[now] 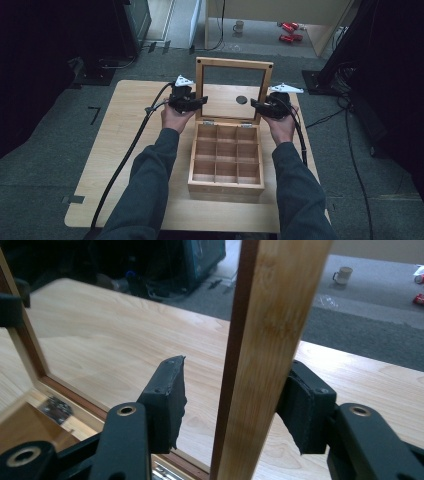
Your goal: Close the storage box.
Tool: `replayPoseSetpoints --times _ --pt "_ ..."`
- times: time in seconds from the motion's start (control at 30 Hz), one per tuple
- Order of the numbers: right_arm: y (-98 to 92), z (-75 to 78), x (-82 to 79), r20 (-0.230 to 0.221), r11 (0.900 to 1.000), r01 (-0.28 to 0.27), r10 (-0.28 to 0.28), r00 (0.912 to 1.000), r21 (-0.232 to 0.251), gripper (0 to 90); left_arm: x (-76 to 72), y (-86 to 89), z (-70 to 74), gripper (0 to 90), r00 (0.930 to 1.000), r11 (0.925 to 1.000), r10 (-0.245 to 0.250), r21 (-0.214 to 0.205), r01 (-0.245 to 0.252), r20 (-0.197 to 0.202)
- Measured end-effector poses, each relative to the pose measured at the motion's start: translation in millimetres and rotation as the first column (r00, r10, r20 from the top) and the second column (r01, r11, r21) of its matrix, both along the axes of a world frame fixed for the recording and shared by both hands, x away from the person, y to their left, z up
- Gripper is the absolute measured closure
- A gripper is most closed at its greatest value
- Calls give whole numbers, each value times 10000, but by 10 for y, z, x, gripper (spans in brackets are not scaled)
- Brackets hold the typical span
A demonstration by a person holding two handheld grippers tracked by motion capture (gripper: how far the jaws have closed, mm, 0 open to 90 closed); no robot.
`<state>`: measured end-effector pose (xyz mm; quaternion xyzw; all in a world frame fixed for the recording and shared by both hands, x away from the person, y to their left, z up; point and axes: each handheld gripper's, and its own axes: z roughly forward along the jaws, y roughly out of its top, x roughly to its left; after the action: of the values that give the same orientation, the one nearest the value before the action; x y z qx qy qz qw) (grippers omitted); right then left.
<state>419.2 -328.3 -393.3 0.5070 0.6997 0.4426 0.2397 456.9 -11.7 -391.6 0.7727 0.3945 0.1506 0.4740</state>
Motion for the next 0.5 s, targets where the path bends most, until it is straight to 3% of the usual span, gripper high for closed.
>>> replayPoseSetpoints --times 0.13,0.27,0.5 --pt "-6 -5 -79 229 9998 19 -23 9997 181 487 -77 -8 19 555 9997 9998 -27 198 22 260" --pt "11 32 -146 304 9996 -127 135 9994 -264 489 -144 33 -7 567 9987 9999 -68 -151 76 500" --pt "5 42 -253 489 9989 -277 295 9984 -382 496 -254 46 -16 557 9965 9998 -113 -141 125 832"
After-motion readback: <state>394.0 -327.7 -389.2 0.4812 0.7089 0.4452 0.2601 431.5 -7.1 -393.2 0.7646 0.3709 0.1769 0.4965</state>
